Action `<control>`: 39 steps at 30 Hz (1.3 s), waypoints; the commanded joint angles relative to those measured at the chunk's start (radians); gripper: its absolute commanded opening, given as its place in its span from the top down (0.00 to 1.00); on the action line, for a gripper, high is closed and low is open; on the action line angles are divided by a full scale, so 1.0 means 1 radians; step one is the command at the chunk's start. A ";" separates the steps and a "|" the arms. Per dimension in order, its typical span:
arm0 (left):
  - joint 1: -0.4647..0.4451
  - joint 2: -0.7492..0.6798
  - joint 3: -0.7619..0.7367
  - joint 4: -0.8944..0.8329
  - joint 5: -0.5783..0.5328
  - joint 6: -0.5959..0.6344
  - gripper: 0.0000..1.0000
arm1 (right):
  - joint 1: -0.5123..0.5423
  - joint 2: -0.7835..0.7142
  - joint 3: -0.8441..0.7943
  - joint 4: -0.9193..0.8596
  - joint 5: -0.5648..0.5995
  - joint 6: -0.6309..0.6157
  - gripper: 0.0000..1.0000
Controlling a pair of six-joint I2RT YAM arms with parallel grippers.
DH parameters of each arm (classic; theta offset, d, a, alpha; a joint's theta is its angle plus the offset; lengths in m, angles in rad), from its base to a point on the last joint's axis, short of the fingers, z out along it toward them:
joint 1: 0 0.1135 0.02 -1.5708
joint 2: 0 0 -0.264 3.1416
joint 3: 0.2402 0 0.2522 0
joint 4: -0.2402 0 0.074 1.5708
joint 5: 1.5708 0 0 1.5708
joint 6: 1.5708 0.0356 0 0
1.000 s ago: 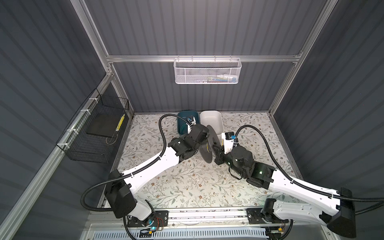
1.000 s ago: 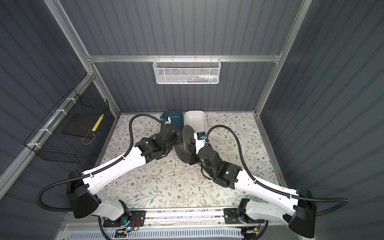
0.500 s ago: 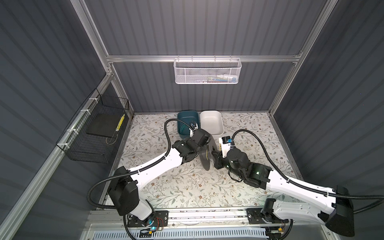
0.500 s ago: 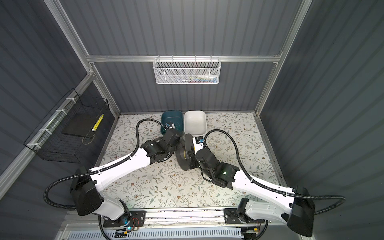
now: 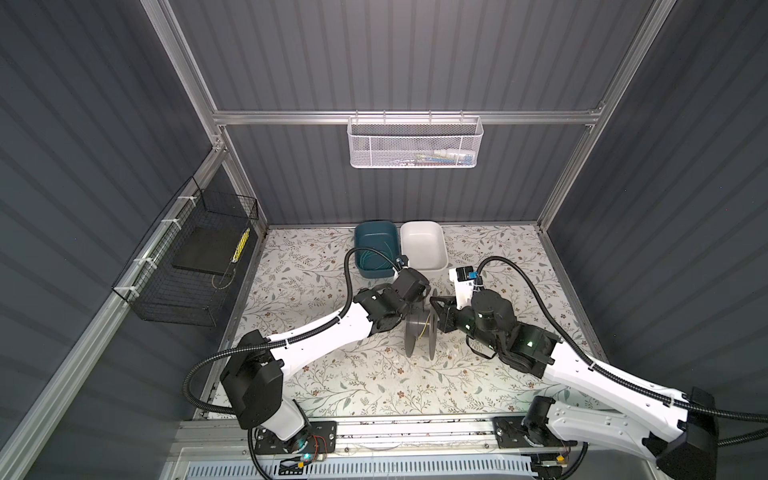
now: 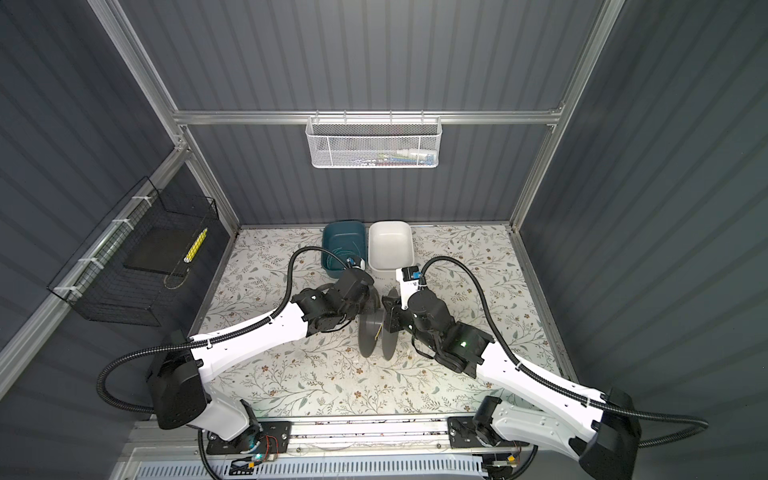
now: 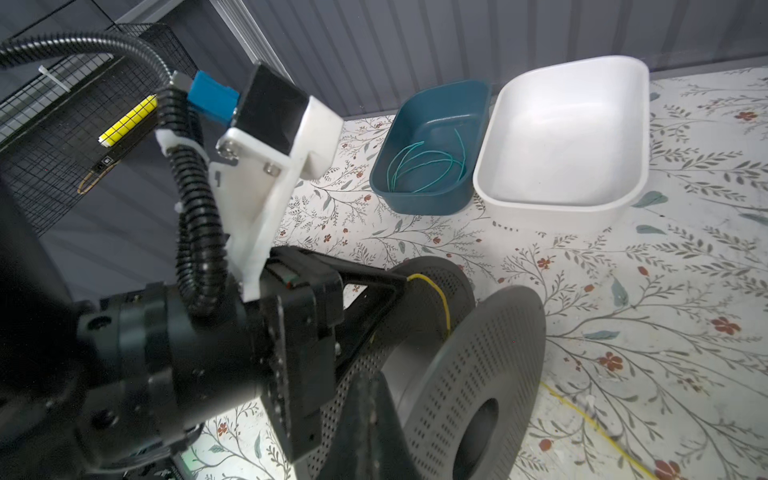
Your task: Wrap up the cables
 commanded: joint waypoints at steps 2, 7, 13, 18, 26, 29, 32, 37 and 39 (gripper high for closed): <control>0.002 -0.002 0.007 0.002 -0.014 0.027 1.00 | -0.002 -0.050 -0.013 -0.027 0.015 -0.004 1.00; 0.004 -0.009 0.040 -0.029 -0.045 0.053 1.00 | -0.119 -0.144 -0.014 -0.189 0.042 0.019 0.77; 0.005 -0.042 0.125 -0.127 -0.001 0.131 1.00 | -0.470 -0.099 -0.043 -0.406 -0.291 -0.065 0.61; 0.019 -0.085 0.299 -0.319 0.072 0.232 1.00 | -0.498 -0.011 -0.042 -0.469 -0.420 -0.162 0.47; 0.081 -0.123 0.456 -0.490 0.160 0.276 1.00 | -0.485 0.058 -0.038 -0.377 -0.533 -0.185 0.43; 0.086 -0.119 0.478 -0.531 0.156 0.292 1.00 | -0.478 0.063 -0.007 -0.405 -0.493 -0.216 0.44; 0.091 -0.132 0.472 -0.528 0.170 0.295 1.00 | -0.477 0.068 -0.001 -0.424 -0.483 -0.222 0.52; 0.097 -0.131 0.470 -0.539 0.165 0.300 1.00 | -0.460 0.032 0.016 -0.466 -0.483 -0.222 0.65; 0.098 -0.132 0.468 -0.533 0.176 0.301 1.00 | -0.460 0.036 0.021 -0.474 -0.473 -0.233 0.64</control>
